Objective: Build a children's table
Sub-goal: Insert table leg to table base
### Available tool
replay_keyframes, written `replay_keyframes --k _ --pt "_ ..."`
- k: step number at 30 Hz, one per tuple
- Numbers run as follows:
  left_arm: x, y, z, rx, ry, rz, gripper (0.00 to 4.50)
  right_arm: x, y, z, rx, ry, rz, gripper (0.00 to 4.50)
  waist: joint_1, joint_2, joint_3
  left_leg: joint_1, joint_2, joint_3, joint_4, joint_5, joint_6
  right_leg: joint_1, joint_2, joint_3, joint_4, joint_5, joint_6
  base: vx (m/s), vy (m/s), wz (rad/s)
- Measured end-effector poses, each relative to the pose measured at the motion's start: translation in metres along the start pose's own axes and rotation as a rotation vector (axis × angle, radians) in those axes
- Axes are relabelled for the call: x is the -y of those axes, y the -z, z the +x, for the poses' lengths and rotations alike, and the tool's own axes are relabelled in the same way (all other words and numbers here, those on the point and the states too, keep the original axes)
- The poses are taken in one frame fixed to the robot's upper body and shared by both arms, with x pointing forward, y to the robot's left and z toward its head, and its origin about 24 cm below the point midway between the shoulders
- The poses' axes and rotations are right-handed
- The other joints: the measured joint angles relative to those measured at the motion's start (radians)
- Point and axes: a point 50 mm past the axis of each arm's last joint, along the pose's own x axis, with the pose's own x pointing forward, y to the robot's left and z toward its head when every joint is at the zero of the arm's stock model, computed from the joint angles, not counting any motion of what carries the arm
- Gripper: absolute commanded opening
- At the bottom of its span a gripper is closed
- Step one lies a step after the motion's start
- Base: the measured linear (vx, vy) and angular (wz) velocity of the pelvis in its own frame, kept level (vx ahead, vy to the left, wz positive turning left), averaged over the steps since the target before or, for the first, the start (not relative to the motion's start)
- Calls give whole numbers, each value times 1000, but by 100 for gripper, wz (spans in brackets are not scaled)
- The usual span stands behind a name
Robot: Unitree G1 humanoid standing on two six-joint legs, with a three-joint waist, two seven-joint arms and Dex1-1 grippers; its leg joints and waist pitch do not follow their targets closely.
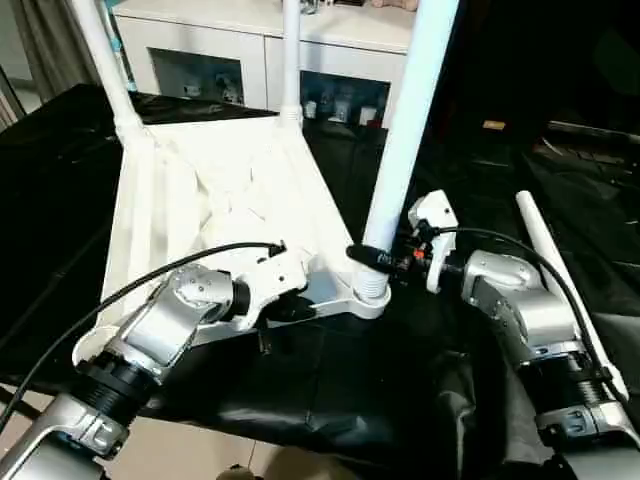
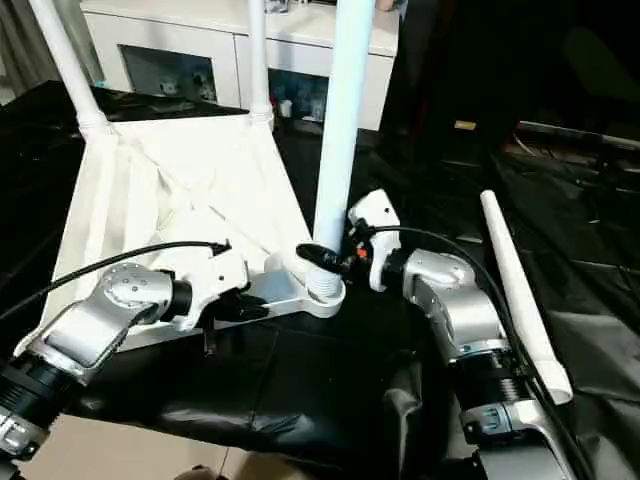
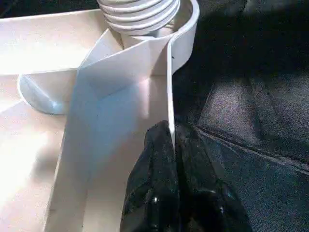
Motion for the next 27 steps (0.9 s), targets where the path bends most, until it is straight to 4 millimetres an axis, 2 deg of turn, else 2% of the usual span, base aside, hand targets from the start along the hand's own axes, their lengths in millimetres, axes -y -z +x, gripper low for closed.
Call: replay_keyframes --k 10,27 --pt "1 2 0 -14 5 2 0 0 3 1 -15 -1 8 184 -2 5 -4 5 0 1 0 0 0 4 0 1 0 0 0 0 0 0" --pt "1 3 1 -13 10 15 0 -2 4 -7 -49 -30 78 184 0 10 -6 5 0 1 -1 0 0 4 0 1 0 0 0 0 0 0"
